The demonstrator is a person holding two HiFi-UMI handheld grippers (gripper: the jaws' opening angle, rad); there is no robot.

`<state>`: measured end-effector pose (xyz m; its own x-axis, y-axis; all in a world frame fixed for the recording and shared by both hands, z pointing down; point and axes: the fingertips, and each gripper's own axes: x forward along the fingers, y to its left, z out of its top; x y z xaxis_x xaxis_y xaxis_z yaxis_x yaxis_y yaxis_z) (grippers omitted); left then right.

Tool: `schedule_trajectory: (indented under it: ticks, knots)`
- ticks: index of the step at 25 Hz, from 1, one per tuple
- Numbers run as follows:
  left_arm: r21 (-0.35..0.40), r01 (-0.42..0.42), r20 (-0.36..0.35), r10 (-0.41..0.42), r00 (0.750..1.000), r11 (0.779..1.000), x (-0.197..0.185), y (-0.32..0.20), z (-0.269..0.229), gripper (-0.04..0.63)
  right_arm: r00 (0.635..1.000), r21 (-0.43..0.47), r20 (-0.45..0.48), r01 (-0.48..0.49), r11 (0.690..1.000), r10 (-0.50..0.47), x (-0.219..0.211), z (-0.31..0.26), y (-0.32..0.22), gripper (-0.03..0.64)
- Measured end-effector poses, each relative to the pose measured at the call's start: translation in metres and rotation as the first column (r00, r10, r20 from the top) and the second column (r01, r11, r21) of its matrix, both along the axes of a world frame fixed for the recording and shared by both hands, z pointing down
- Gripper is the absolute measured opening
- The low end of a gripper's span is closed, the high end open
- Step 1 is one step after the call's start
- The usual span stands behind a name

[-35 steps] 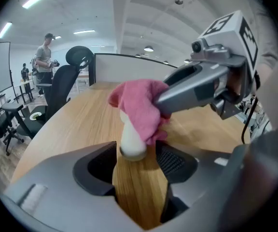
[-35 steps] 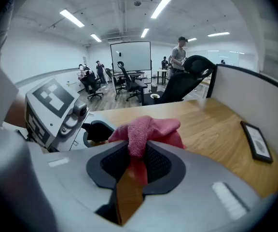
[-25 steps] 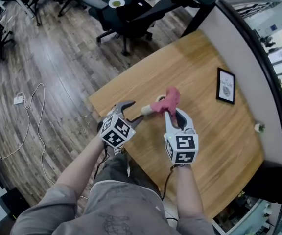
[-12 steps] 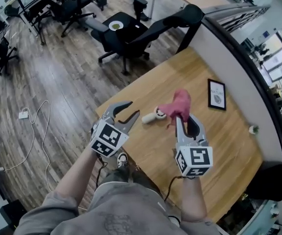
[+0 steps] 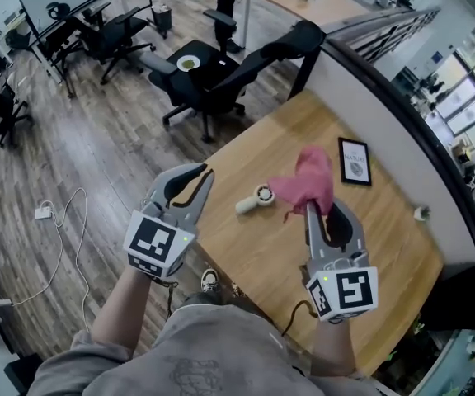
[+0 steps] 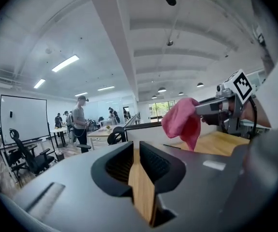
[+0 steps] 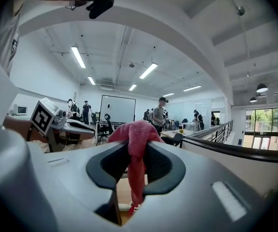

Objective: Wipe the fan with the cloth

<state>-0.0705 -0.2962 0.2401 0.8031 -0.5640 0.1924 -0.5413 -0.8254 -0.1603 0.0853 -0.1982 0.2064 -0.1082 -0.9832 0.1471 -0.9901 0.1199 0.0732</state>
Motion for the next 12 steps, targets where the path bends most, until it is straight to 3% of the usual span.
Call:
schedule_trajectory:
  ticks: [4,7,12]
  knots:
    - [0.018,-0.002,-0.007,0.002,1.000,1.000,-0.007,0.012,-0.016,0.029,0.999,0.003,0.052,-0.008,1.000,0.008,0.004,-0.008,0.017,0.084]
    - [-0.011,0.009,-0.024,-0.009,1.000,1.000,-0.015,0.022,-0.016,0.021,0.997,-0.005,0.067,-0.035,0.999,0.035,0.010,-0.003,0.029,0.084]
    - [-0.003,0.014,0.007,-0.014,1.000,1.000,-0.023,0.036,0.003,0.002,0.998,-0.097,0.028,-0.048,0.994,0.051,0.014,0.029,0.049,0.084]
